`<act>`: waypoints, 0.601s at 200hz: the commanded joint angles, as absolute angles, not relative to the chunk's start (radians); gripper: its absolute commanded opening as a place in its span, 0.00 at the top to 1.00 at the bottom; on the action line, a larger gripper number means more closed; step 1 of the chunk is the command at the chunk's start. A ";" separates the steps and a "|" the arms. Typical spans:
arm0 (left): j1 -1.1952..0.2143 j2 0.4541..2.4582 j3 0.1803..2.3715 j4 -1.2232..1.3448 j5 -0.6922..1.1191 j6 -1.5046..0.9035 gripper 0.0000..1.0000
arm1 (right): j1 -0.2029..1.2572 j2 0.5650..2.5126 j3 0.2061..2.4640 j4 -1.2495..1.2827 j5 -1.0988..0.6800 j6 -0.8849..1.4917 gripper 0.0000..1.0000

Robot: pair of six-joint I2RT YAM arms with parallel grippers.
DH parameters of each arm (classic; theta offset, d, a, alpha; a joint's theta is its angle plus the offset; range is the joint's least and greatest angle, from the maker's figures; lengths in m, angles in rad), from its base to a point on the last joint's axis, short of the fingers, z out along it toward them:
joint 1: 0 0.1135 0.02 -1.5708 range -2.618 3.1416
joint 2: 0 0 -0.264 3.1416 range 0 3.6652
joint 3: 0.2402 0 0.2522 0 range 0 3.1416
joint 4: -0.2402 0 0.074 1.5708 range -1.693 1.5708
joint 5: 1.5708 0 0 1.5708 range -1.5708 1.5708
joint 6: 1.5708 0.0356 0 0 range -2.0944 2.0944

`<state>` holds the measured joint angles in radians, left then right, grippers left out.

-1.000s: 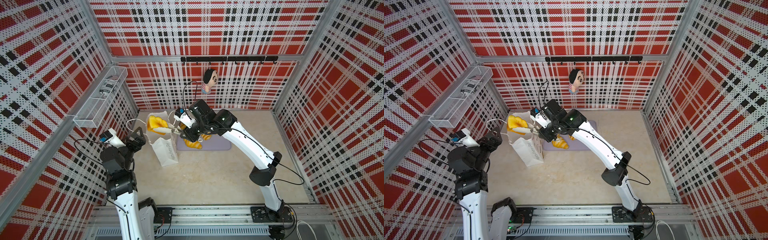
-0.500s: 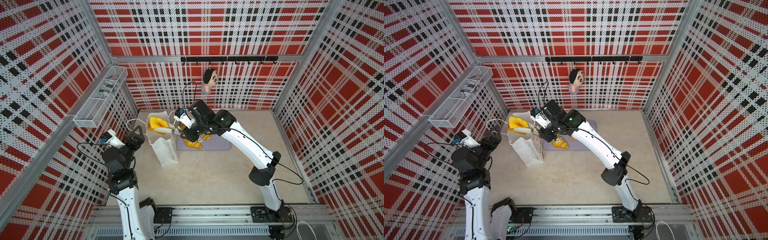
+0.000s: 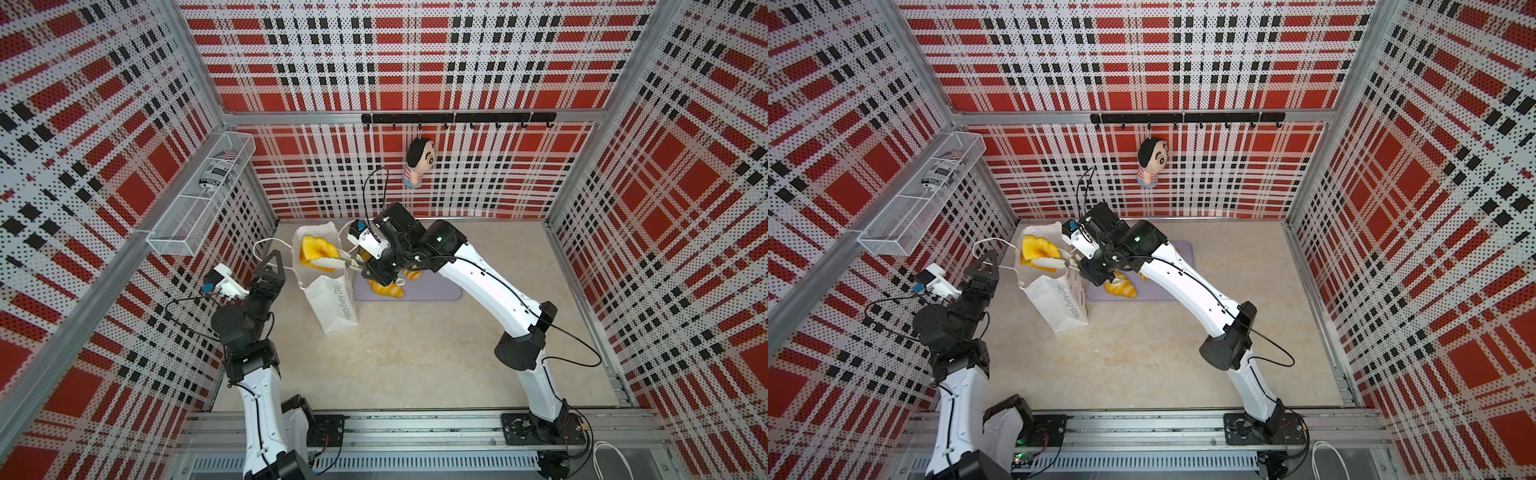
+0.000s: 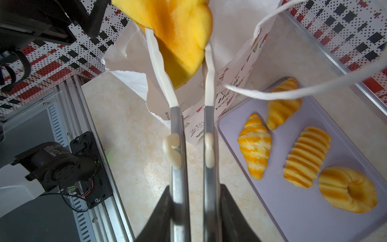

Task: Pack bread into a paper bag
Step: Place the fake bread in the paper bag.

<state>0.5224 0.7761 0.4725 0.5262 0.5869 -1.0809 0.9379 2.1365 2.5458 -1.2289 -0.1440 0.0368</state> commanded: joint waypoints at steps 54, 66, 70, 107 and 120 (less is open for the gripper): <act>0.535 0.798 0.456 0.668 0.629 -1.143 0.02 | 0.943 2.130 2.572 -1.195 -0.133 0.031 0.54; 0.540 0.801 0.451 0.672 0.630 -1.144 0.02 | 0.943 2.128 2.571 -1.196 -0.133 0.030 0.51; 0.540 0.802 0.449 0.674 0.631 -1.145 0.02 | 0.943 2.127 2.571 -1.196 -0.132 0.031 0.50; 0.548 0.808 0.434 0.692 0.639 -1.153 0.02 | 0.943 2.119 2.571 -1.191 -0.132 0.035 0.38; 0.548 0.813 0.429 0.693 0.640 -1.152 0.02 | 0.943 2.113 2.571 -1.186 -0.133 0.037 0.36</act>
<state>0.5381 0.8085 0.4419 0.6476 0.6224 -1.1484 0.9379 2.1365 2.5458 -1.2274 -0.1360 0.0376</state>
